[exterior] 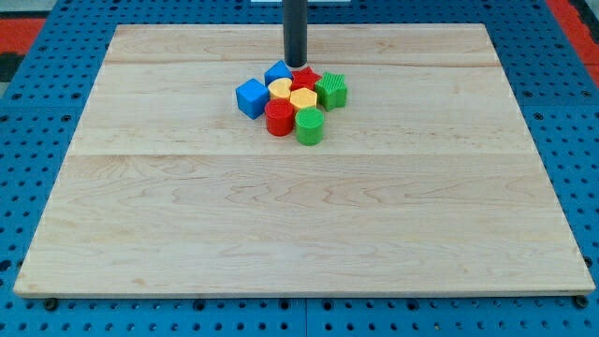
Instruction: Push the blue triangle into the yellow heart
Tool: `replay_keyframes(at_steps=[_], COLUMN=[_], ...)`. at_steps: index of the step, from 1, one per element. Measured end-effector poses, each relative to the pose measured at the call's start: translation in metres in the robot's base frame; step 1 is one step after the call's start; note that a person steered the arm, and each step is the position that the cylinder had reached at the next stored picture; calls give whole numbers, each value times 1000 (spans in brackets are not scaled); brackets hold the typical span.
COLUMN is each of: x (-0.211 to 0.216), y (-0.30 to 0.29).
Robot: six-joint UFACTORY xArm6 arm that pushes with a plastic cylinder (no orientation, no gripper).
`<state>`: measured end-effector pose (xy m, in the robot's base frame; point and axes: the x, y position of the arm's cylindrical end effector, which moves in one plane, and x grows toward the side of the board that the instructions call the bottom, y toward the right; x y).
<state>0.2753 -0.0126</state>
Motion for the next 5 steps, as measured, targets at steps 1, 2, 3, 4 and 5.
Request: replay_keyframes(at_steps=[1, 2, 3, 4, 5], x=[4, 15, 28, 34, 34], y=[-9, -9, -9, -4, 13])
